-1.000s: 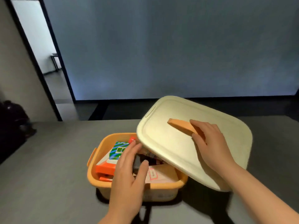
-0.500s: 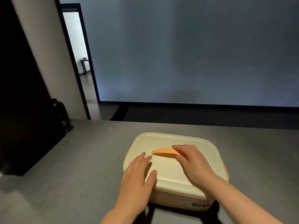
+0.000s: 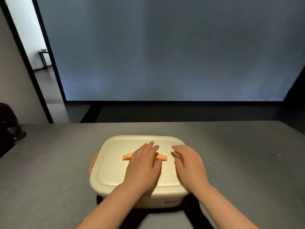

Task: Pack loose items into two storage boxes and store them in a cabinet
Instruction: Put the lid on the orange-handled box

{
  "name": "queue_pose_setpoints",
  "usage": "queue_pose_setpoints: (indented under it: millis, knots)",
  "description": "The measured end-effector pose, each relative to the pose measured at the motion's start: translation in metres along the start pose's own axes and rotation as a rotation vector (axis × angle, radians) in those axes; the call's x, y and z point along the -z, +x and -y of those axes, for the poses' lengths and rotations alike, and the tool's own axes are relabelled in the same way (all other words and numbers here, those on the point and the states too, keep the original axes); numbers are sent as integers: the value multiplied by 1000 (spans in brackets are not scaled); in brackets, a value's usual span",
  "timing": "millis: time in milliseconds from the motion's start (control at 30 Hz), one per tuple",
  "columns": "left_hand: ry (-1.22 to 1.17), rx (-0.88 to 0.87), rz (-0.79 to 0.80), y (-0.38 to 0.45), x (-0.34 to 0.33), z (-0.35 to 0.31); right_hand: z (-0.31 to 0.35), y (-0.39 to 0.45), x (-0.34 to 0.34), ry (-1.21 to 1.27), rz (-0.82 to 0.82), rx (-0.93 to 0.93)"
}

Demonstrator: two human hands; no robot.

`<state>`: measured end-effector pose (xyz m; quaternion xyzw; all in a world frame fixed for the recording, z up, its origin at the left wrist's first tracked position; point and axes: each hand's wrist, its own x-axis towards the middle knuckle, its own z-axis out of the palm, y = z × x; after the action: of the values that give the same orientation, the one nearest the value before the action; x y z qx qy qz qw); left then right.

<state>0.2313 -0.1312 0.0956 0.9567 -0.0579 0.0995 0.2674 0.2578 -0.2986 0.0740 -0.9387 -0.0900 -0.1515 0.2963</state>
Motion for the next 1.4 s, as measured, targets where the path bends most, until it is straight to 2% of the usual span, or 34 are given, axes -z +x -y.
queue_pose_setpoints:
  millis: [67,167,233,300,500,633,800,1000,1133,1200,1267,1400]
  knots:
    - [76,-65,30,6,-13,-8,-14,-10,6,66,-61,-190]
    - [221,-115,73,7,-26,-11,-25,-21,4,325,-37,-492]
    - [254,-116,83,7,-29,-8,-27,-26,1,517,-11,-626]
    - [259,-119,75,6,-29,-7,-27,-29,-1,670,2,-681]
    - [270,-124,57,4,-29,-7,-23,-31,-2,675,-86,-554]
    - [251,-129,43,5,-29,-7,-20,-30,4,556,-120,-521]
    - [261,-116,38,5,-31,-7,-17,-26,13,372,-77,-468]
    - [279,-120,29,6,-33,-6,-13,-27,16,265,-82,-411]
    - [231,-114,42,6,-31,-9,-12,-27,18,162,-18,-374]
    - [107,-95,-13,5,-26,-8,-6,-27,16,-52,13,-267]
    - [-33,-28,-96,-3,-17,0,11,-28,9,-188,60,-74]
    - [-30,138,-276,-32,10,45,57,-27,-17,-182,293,198]
